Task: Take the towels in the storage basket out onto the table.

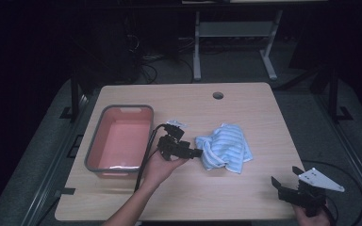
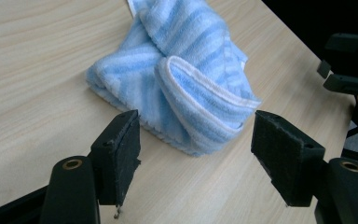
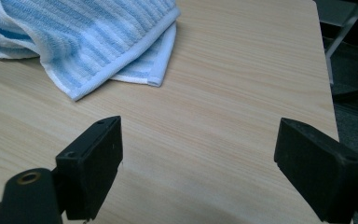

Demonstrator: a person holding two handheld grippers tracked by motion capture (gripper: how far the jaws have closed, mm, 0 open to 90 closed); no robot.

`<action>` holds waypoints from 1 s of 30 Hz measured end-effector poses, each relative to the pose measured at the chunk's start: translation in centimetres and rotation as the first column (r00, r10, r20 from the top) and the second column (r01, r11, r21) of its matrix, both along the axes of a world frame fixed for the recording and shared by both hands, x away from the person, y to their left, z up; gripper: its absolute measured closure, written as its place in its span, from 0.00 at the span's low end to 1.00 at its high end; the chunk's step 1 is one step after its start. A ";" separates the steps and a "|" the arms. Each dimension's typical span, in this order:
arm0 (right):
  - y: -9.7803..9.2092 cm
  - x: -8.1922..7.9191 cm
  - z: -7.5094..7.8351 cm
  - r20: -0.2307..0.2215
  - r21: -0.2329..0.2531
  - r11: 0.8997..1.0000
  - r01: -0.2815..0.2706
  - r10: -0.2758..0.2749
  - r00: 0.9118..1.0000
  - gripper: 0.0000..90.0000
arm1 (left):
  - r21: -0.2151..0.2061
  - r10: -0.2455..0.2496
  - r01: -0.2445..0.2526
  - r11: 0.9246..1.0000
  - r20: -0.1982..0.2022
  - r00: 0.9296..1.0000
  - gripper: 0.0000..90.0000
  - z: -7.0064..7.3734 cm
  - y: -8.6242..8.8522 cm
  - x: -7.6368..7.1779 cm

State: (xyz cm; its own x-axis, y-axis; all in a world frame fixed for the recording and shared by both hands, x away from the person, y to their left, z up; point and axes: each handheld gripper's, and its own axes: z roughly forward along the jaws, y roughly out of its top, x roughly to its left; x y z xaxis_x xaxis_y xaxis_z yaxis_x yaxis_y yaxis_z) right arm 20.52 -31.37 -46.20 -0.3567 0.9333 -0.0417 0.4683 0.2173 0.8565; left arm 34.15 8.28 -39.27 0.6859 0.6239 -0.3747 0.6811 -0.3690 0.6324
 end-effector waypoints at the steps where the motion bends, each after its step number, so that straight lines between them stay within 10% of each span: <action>1: 0.0 0.0 0.0 0.001 -0.002 1.000 -0.002 0.002 1.000 0.17 | 0.001 -0.002 0.002 1.000 0.000 1.000 0.36 -0.1 0.1 -0.1; 30: 0.4 0.3 -0.3 -0.012 -0.016 1.000 -0.018 0.018 1.000 0.17 | 0.002 -0.083 0.083 0.997 0.021 0.996 0.32 -2.4 1.5 -4.0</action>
